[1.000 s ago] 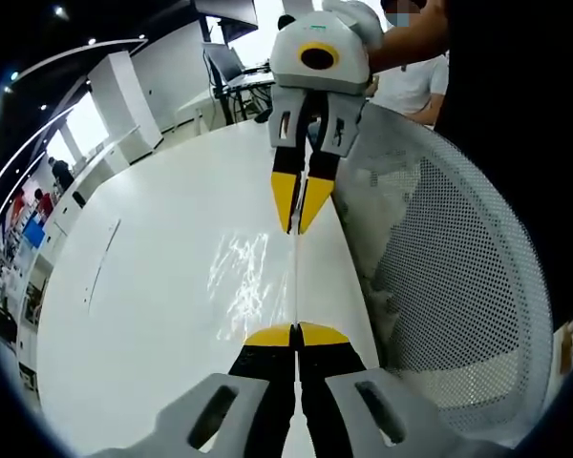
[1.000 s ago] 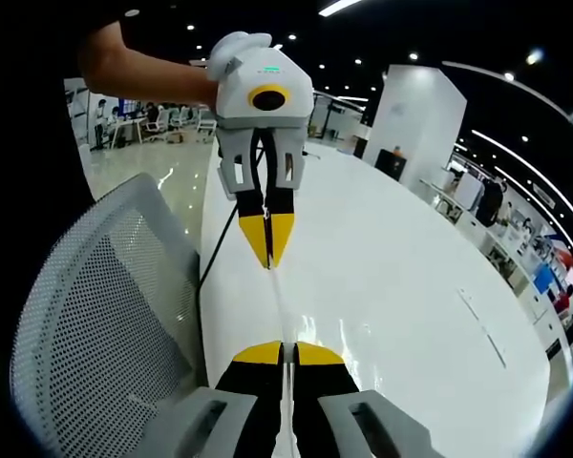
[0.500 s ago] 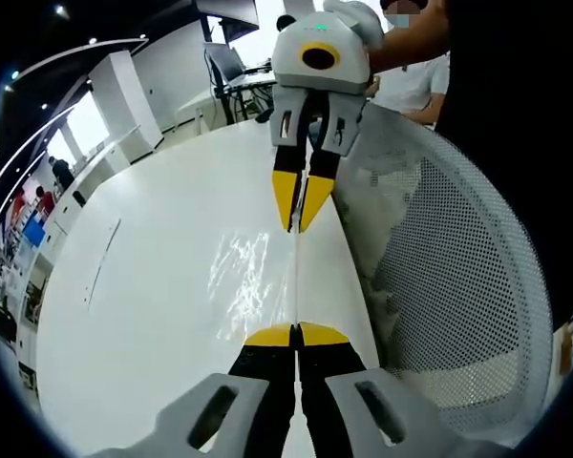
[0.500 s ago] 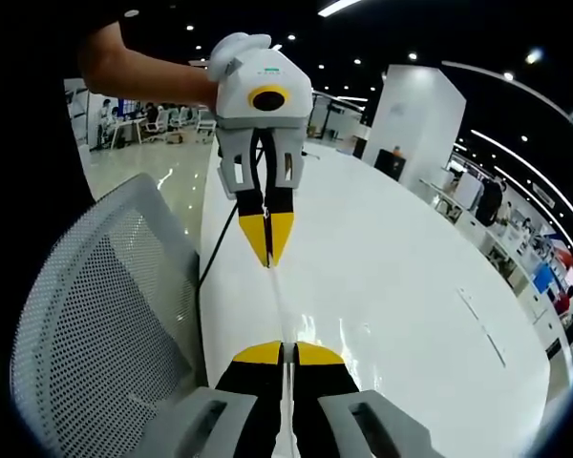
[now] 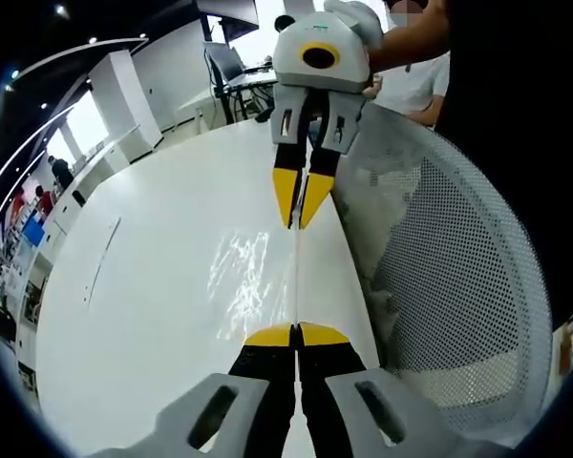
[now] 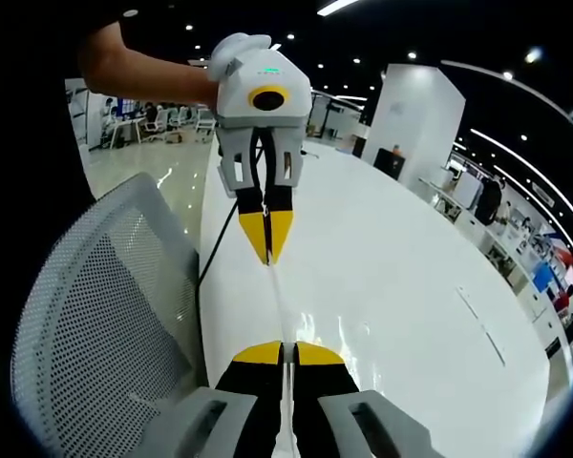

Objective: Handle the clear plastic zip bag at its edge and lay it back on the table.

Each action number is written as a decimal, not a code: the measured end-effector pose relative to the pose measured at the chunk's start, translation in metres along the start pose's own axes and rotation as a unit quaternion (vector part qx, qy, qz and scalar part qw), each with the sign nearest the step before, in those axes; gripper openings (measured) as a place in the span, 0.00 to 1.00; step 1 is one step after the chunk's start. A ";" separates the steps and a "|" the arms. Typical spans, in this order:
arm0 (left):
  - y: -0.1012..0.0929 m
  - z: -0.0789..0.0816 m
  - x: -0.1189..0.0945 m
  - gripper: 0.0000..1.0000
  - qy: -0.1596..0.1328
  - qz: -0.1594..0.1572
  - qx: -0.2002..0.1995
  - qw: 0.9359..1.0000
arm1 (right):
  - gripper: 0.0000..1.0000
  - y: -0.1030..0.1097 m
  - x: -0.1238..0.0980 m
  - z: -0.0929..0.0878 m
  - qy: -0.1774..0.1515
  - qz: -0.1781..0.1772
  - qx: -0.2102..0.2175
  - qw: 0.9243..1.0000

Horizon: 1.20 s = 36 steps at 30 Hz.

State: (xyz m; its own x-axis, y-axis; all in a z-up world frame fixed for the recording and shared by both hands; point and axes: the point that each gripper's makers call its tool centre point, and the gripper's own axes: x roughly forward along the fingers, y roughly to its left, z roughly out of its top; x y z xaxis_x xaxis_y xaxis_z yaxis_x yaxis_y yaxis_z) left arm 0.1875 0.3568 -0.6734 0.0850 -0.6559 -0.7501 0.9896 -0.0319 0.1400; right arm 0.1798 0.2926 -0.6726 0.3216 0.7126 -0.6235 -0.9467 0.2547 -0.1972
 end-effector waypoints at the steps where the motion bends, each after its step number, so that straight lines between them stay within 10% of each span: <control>1: 0.000 0.000 0.000 0.00 0.000 0.000 0.000 1.000 | 0.00 0.000 0.000 0.000 0.000 0.000 0.000 1.000; 36: 0.002 -0.003 -0.003 0.00 0.001 0.006 -0.006 1.000 | 0.00 -0.003 -0.003 -0.002 -0.001 -0.007 0.005 1.000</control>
State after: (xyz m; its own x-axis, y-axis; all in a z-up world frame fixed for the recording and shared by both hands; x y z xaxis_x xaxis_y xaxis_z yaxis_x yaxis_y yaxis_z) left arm 0.1898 0.3612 -0.6733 0.0970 -0.6539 -0.7503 0.9899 -0.0146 0.1408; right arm 0.1815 0.2879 -0.6717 0.3345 0.7106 -0.6190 -0.9420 0.2705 -0.1986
